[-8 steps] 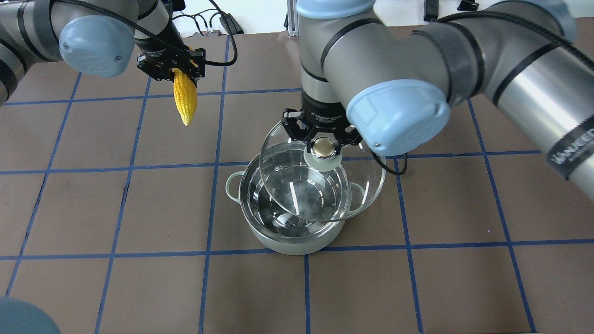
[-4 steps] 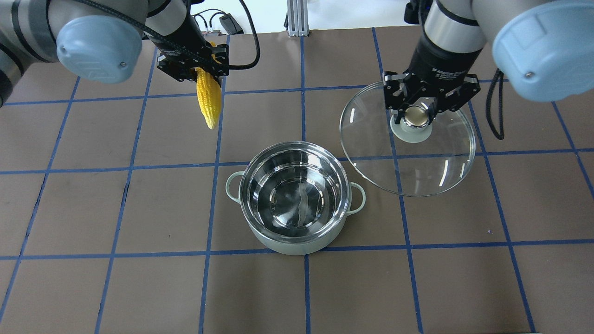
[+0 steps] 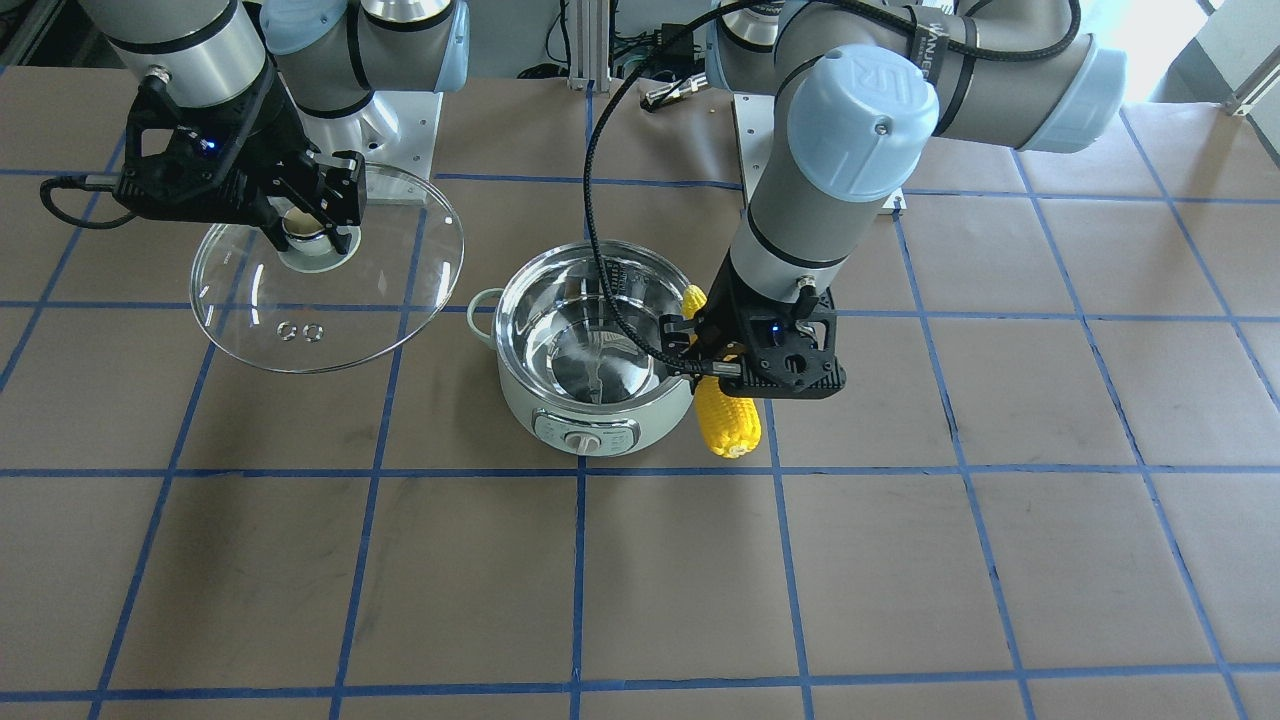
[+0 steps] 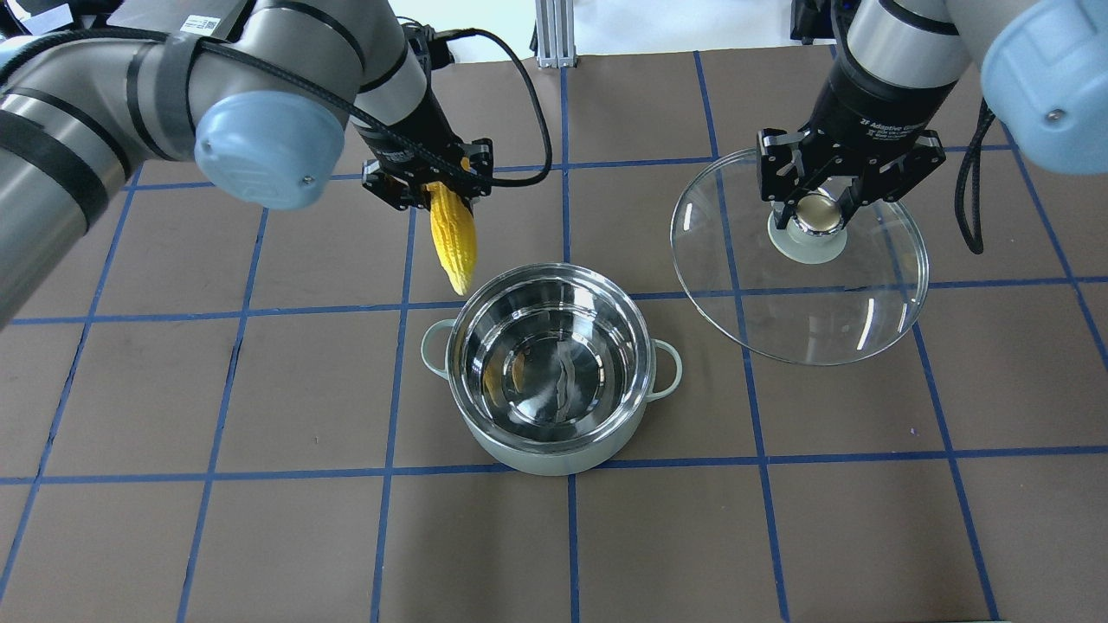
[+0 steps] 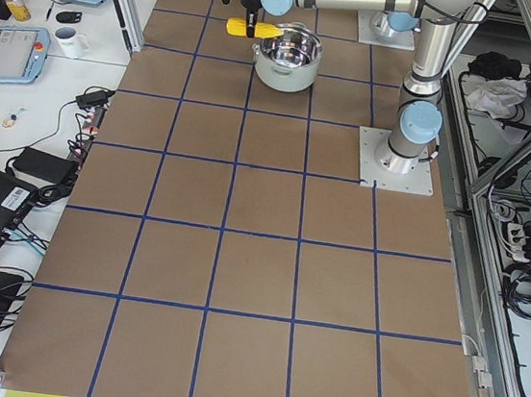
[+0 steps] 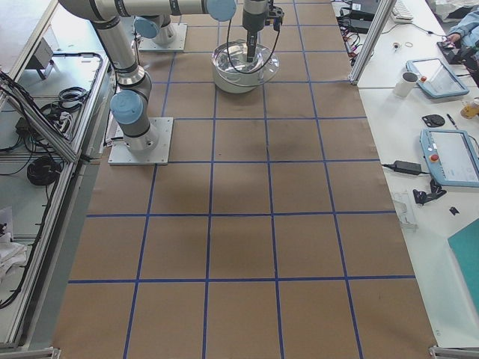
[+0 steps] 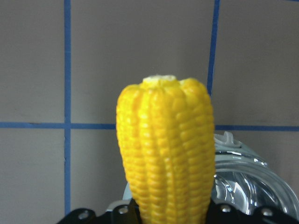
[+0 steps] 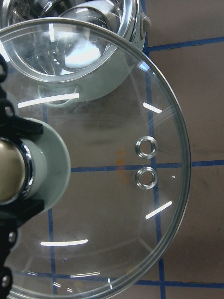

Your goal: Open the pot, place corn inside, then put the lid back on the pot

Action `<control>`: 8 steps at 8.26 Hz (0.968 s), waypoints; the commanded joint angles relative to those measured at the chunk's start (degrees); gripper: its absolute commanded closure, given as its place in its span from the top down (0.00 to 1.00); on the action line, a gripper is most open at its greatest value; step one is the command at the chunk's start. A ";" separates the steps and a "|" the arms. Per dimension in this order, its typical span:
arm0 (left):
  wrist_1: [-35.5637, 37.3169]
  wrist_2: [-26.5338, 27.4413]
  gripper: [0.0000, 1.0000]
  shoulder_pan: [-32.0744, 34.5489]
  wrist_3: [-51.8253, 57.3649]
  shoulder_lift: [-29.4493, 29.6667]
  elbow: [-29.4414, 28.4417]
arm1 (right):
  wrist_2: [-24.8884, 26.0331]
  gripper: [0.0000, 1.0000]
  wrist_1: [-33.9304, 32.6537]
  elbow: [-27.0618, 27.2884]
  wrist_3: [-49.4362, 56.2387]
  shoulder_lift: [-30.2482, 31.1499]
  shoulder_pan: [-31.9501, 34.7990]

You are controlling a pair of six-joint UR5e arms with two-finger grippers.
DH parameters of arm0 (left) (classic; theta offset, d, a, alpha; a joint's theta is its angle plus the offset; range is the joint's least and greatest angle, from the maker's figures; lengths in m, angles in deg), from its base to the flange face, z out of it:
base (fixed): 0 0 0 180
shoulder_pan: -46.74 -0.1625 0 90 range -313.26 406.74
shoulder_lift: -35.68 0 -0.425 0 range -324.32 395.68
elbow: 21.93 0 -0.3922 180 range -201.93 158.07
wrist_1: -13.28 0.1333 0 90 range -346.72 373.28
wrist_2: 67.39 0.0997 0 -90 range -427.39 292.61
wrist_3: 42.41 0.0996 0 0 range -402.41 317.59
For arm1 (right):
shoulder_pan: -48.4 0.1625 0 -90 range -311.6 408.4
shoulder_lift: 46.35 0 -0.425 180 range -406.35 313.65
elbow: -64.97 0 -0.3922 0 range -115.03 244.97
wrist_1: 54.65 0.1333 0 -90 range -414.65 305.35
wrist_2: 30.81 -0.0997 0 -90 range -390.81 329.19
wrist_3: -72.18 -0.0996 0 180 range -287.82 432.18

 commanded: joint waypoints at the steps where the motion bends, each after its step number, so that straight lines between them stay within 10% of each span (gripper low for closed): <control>1: 0.44 -0.81 0.00 6.30 -6.01 -0.04 4.49 | -0.22 0.53 0.27 0.09 0.14 0.13 -0.11; 8: 0.17 -2.40 0.00 12.29 -6.37 0.40 9.50 | 0.04 0.53 0.88 0.09 0.14 0.14 0.07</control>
